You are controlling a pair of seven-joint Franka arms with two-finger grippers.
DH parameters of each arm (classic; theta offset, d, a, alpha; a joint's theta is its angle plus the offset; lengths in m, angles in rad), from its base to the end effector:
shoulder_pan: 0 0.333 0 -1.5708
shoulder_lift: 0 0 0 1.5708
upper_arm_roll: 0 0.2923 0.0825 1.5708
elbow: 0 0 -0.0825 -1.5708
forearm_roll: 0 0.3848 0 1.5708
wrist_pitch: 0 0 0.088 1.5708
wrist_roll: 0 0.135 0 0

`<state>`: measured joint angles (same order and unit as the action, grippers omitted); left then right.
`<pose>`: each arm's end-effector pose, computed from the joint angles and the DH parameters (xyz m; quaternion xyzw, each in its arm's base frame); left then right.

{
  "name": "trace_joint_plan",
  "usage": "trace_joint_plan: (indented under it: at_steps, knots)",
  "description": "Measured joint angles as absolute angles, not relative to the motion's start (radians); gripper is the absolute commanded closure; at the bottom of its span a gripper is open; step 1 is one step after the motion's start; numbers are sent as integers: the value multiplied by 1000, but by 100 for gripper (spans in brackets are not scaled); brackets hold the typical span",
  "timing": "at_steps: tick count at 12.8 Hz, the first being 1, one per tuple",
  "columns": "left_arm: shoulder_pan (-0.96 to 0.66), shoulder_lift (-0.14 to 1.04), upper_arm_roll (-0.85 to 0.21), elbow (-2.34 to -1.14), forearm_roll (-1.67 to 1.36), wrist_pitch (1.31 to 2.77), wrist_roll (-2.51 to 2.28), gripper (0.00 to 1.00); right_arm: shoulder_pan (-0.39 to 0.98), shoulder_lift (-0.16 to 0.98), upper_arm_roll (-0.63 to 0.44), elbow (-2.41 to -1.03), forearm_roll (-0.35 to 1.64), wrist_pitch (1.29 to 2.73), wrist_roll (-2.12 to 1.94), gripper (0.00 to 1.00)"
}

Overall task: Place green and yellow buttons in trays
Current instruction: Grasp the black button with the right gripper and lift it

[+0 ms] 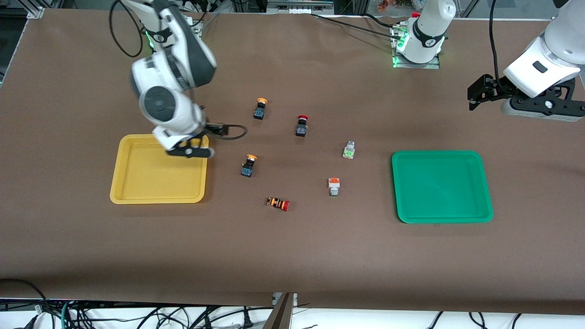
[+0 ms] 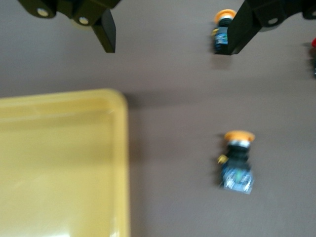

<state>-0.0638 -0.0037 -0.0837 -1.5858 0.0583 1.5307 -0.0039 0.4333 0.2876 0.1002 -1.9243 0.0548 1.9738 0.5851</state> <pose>0.5433 -0.0726 0.5646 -0.9967 0.0713 0.0234 0.0312 0.4918 0.2953 0.2750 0.9915 -0.0396 -0.1204 0.0304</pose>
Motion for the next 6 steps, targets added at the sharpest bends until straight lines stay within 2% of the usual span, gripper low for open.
trace_joint_plan:
  at_steps: [3, 6]
  knots:
    - [-64, -4, -83, -1586, 58, 1529, -4, 0, 546, 333, 102, -1976, 55, 2076, 737, 0]
    - [-62, -4, -83, -1586, 58, 1523, -4, 0, 586, 372, 123, -2064, 55, 2241, 848, 0]
